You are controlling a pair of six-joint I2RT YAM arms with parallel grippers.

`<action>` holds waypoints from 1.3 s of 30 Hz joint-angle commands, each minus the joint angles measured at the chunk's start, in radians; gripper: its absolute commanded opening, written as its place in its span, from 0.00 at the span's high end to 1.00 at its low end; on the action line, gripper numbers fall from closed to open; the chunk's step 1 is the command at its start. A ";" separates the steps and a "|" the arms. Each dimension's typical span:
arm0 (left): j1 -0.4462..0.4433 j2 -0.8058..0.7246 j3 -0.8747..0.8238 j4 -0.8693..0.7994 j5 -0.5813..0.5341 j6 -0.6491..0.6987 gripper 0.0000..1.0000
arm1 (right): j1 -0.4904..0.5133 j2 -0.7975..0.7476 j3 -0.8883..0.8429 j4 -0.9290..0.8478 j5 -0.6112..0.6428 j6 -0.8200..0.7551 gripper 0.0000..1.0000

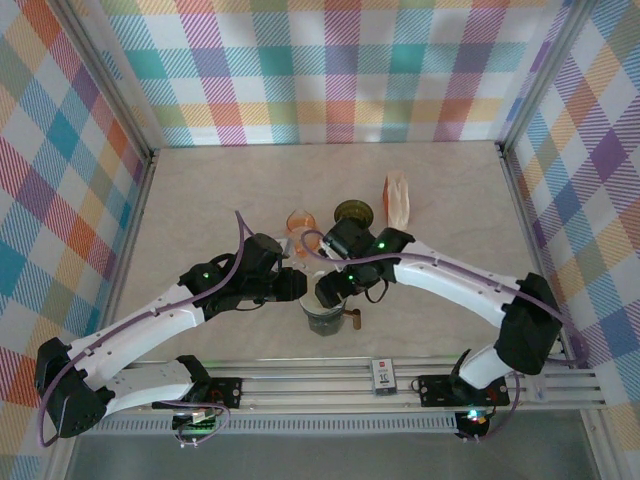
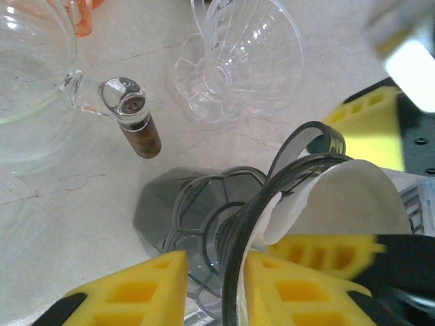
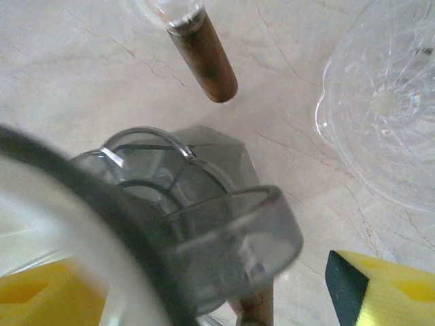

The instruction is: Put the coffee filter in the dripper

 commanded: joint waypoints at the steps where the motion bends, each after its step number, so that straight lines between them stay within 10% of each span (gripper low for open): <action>1: 0.009 -0.017 -0.016 -0.004 -0.003 -0.007 0.72 | 0.005 -0.060 0.023 0.002 -0.011 0.016 0.16; 22: 0.019 -0.152 -0.013 -0.011 -0.102 -0.046 0.41 | 0.005 -0.309 -0.079 0.104 0.141 0.078 0.15; 31: 0.296 -0.139 -0.137 0.056 0.006 -0.097 0.46 | -0.009 -0.404 -0.177 0.117 0.246 0.128 0.15; 39: 0.364 0.010 -0.140 0.162 -0.036 -0.076 0.44 | -0.032 -0.491 -0.279 0.104 0.247 0.169 0.15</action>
